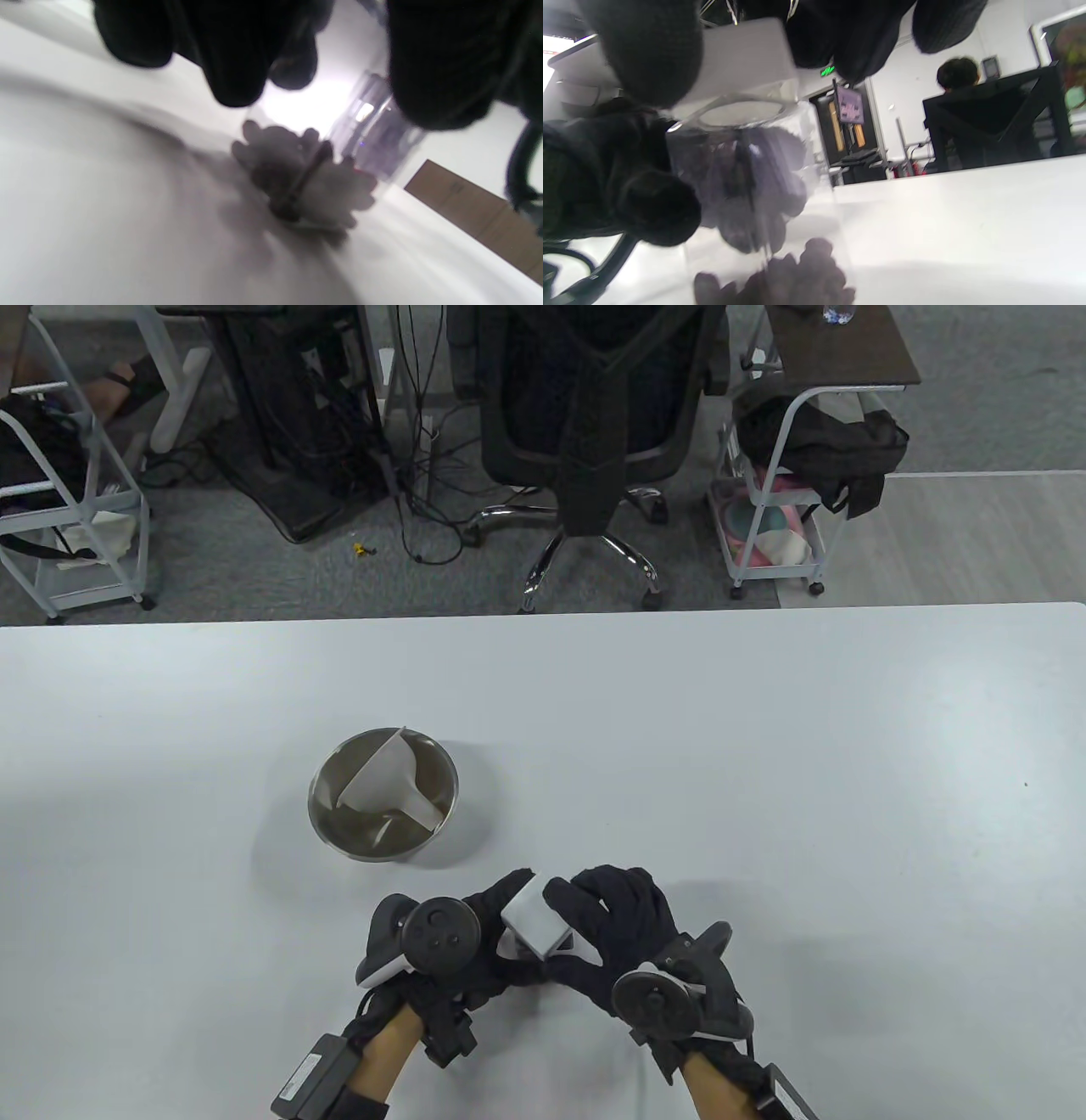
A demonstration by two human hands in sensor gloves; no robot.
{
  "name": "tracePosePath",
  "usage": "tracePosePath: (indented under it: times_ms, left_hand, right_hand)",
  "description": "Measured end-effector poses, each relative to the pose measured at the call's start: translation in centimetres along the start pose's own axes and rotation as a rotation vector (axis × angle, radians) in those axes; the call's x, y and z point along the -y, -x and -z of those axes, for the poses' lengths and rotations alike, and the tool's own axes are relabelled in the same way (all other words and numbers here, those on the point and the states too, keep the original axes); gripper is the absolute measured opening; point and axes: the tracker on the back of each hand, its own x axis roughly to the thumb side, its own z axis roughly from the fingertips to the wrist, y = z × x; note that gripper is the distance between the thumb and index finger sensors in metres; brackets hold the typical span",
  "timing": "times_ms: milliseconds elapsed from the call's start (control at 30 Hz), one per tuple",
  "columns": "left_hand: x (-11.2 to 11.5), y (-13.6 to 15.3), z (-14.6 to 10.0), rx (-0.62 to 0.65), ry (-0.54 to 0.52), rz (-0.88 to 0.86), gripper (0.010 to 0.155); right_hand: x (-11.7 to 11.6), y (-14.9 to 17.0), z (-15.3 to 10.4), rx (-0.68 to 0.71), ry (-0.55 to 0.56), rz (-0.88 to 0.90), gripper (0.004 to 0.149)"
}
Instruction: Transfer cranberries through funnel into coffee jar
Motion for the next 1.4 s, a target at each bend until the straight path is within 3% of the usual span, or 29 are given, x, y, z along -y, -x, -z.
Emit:
tracePosePath:
  times_ms: [167, 300, 400, 500, 600, 933, 1033, 1133, 1400]
  left_hand:
    - [-0.1, 0.0, 0.0, -0.001, 0.003, 0.008, 0.106]
    - [-0.1, -0.4, 0.2, 0.013, 0.031, 0.028, 0.105]
    - [-0.1, -0.5, 0.3, 0.012, 0.038, 0.033, 0.104]
    - [-0.1, -0.5, 0.3, 0.019, 0.039, 0.038, 0.104]
    - [0.0, -0.7, 0.3, 0.016, 0.017, 0.061, 0.103]
    - [0.1, -0.7, 0.0, 0.014, -0.03, 0.075, 0.101]
    - [0.2, -0.7, 0.0, 0.008, -0.035, 0.07, 0.101]
    - [0.2, -0.6, 0.1, 0.009, -0.02, 0.043, 0.102]
    - [0.3, -0.4, 0.2, 0.006, 0.012, 0.014, 0.102]
  right_hand:
    - [-0.4, 0.1, 0.2, -0.027, -0.029, 0.007, 0.088]
    - [-1.7, 1.5, 1.1, -0.048, -0.205, 0.082, 0.1]
    - [-2.7, 3.0, 1.4, -0.074, -0.283, 0.212, 0.102]
    - [-3.1, 3.6, 1.5, -0.091, -0.271, 0.331, 0.102]
    - [-3.1, 3.2, 1.3, -0.104, -0.171, 0.239, 0.101]
    - [-2.3, 2.5, 0.9, -0.088, -0.032, 0.068, 0.096]
    - [-2.6, 2.9, 0.8, -0.112, -0.051, 0.128, 0.094]
    - [-3.2, 4.0, 0.9, -0.139, -0.149, 0.329, 0.091]
    - [-3.2, 3.9, 0.7, -0.14, -0.136, 0.292, 0.093]
